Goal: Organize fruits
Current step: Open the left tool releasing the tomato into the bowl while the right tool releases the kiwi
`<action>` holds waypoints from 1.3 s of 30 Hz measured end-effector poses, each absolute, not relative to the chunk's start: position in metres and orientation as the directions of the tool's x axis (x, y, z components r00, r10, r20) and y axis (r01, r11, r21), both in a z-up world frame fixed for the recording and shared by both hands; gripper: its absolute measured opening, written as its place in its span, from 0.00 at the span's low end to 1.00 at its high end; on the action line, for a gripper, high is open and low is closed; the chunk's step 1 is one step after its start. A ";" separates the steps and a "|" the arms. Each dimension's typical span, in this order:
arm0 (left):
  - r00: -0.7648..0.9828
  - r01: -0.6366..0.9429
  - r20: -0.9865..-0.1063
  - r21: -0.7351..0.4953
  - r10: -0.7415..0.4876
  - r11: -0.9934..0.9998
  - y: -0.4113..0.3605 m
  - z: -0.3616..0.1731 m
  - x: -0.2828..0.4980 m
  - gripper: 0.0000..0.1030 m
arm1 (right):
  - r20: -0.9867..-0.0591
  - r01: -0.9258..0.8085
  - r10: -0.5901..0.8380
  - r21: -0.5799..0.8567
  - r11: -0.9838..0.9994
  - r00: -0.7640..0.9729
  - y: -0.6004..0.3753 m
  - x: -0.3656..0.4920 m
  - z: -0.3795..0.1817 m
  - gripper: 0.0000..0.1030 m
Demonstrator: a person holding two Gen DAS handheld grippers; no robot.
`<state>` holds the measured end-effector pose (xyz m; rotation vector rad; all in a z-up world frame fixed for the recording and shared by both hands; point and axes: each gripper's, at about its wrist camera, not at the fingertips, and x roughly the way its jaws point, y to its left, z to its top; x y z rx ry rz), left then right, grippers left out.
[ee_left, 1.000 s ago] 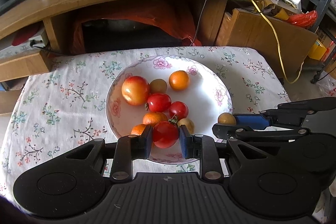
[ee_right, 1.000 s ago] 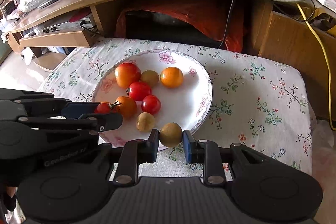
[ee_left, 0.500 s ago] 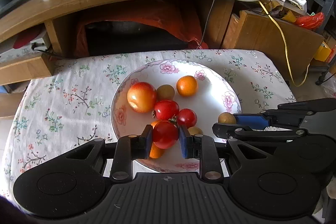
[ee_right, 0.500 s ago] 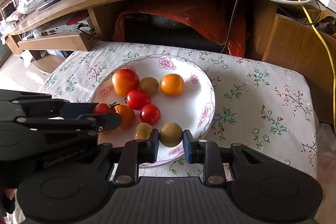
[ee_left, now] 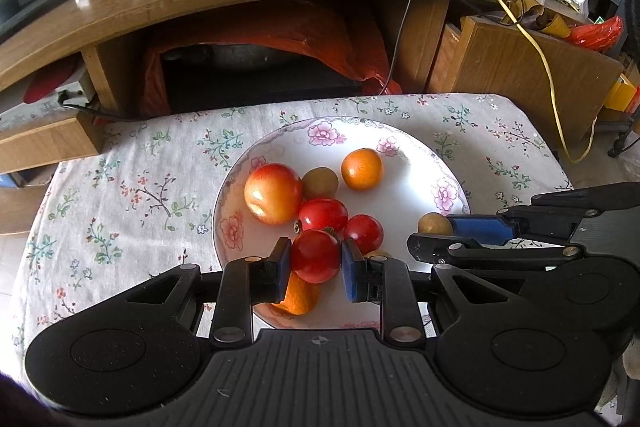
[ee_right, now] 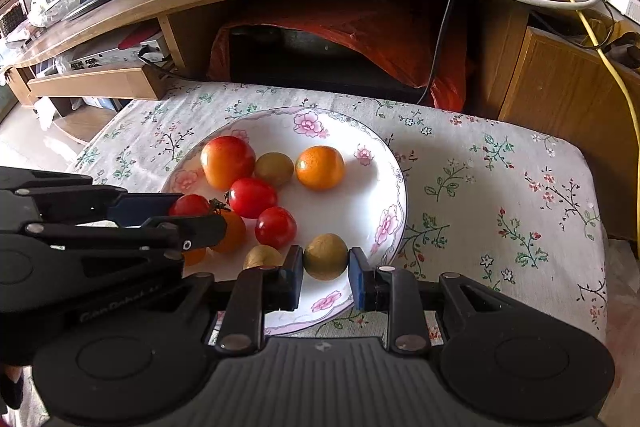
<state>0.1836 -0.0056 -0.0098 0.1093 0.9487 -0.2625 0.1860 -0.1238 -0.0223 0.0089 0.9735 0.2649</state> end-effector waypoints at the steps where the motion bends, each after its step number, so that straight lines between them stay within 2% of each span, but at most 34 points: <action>1: 0.553 0.270 -0.815 -0.022 -0.174 0.963 -0.005 -0.010 0.184 0.31 | -0.816 -0.218 0.225 0.125 0.968 0.533 -0.124 0.186 -0.022 0.26; 39: 0.541 0.270 -0.823 -0.022 -0.170 0.963 -0.001 -0.021 0.205 0.33 | -0.816 -0.215 0.216 0.116 0.970 0.536 -0.120 0.203 -0.034 0.26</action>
